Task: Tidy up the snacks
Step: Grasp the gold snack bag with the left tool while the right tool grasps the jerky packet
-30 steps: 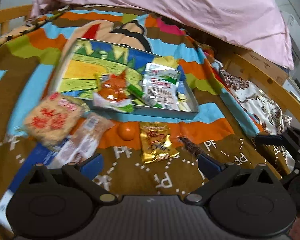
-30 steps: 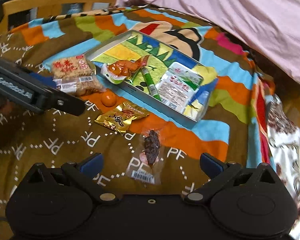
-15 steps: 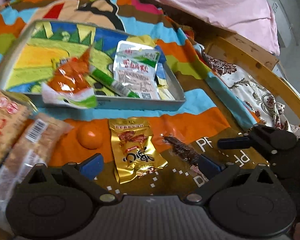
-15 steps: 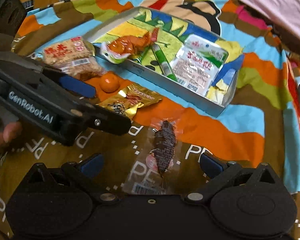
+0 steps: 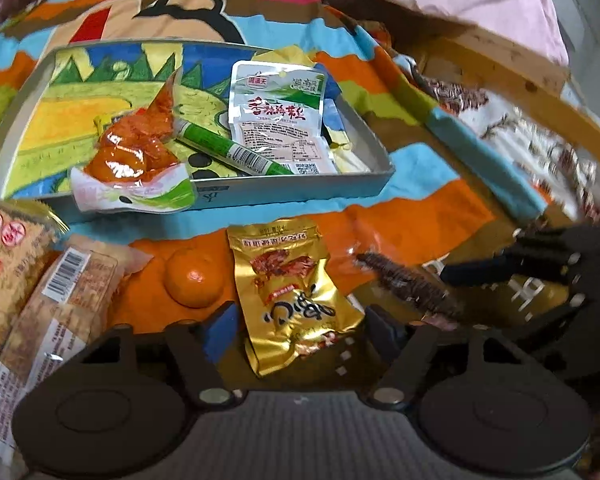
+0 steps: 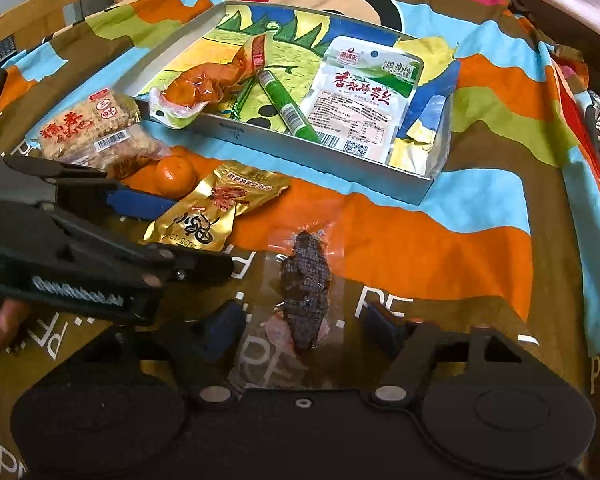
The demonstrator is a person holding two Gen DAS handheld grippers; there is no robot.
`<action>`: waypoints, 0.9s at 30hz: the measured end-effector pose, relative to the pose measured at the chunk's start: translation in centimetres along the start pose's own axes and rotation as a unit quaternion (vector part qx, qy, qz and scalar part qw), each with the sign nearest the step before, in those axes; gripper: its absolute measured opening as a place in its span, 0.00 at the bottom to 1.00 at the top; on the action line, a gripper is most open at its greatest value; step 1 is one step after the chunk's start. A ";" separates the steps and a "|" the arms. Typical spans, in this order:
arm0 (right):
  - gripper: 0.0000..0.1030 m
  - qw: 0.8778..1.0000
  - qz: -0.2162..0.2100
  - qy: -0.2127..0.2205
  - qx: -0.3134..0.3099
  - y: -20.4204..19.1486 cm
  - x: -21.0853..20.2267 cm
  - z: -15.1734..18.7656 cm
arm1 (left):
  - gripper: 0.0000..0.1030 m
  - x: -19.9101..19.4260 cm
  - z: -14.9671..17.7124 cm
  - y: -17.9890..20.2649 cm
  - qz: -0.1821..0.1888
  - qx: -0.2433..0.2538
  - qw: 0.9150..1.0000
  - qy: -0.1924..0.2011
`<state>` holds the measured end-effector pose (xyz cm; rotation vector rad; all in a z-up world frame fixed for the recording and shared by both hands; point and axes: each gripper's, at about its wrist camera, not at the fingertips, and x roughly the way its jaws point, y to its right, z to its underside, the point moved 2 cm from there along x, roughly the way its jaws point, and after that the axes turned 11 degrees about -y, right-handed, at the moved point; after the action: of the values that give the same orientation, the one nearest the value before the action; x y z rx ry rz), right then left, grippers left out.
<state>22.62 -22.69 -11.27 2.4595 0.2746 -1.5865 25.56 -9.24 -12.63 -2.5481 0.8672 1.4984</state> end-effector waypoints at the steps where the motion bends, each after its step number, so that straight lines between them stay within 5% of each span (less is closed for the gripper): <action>1: 0.56 1.000 -0.002 0.001 -0.002 -0.1 -0.1 0.0 | 0.66 0.0 0.1 0.1 -0.005 0.002 1.000 0.000; 14: 0.52 0.999 -0.028 -0.024 0.020 -0.5 -2.1 1.6 | 0.65 -3.9 2.8 0.7 0.012 -0.034 0.999 -0.034; 17: 0.55 0.999 -0.023 -0.017 0.019 -0.5 -1.9 1.5 | 0.65 -4.2 3.1 1.1 -0.005 -0.018 0.999 -0.039; 20: 0.69 1.000 -0.021 -0.006 0.018 -0.5 -1.4 1.0 | 0.73 -3.8 2.7 0.7 0.010 -0.047 0.998 -0.042; 27: 0.66 1.000 -0.001 -0.014 -0.003 -1.0 -0.4 0.7 | 0.76 -2.5 1.6 0.1 0.018 -0.058 0.997 -0.038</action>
<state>21.62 -21.91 -11.26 2.4323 0.2757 -1.6168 23.32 -7.73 -11.40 -2.5465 0.8459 1.6931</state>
